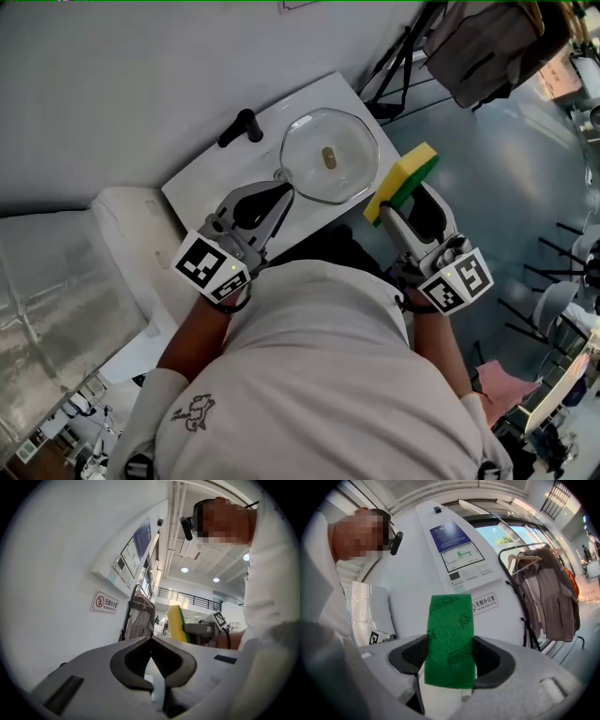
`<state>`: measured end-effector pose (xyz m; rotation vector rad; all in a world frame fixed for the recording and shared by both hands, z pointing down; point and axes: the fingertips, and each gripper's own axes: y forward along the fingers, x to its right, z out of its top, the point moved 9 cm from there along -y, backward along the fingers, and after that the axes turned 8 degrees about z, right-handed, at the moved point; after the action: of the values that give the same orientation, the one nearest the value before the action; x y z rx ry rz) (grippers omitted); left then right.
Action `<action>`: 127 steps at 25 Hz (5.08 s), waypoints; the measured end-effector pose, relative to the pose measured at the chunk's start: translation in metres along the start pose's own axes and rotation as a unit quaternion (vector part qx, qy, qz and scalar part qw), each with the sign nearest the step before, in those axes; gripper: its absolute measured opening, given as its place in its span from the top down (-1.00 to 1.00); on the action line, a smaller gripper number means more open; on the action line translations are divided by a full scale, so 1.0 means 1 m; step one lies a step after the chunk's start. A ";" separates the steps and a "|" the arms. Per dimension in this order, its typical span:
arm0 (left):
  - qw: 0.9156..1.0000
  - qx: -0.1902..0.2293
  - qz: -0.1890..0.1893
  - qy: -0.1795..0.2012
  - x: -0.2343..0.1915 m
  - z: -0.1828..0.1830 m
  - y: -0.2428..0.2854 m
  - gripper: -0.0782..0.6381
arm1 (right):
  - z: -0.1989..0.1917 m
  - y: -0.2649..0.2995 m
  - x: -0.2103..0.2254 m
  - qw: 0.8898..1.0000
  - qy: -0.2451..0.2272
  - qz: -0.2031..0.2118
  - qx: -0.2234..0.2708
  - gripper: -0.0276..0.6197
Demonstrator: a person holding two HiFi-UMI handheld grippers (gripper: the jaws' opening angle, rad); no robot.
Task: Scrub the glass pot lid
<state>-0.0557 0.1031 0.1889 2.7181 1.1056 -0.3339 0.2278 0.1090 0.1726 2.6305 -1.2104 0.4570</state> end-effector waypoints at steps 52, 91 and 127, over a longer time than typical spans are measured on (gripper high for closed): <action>0.879 -0.177 0.213 -0.388 -0.191 -0.331 0.070 0.34 | -0.220 0.234 0.274 0.898 -0.047 0.051 -0.434 0.01; 0.874 -0.162 0.179 -0.421 -0.196 -0.362 0.078 0.57 | -0.320 0.302 0.178 0.754 -0.201 0.179 -0.599 0.01; 0.868 -0.138 0.196 -0.435 -0.196 -0.364 0.076 0.58 | -0.327 0.270 0.172 0.669 -0.324 0.310 -0.592 0.01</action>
<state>-0.0891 0.0127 0.5983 2.0465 0.3003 -1.0833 0.0647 -0.0816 0.5554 1.1497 -1.6990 -0.9939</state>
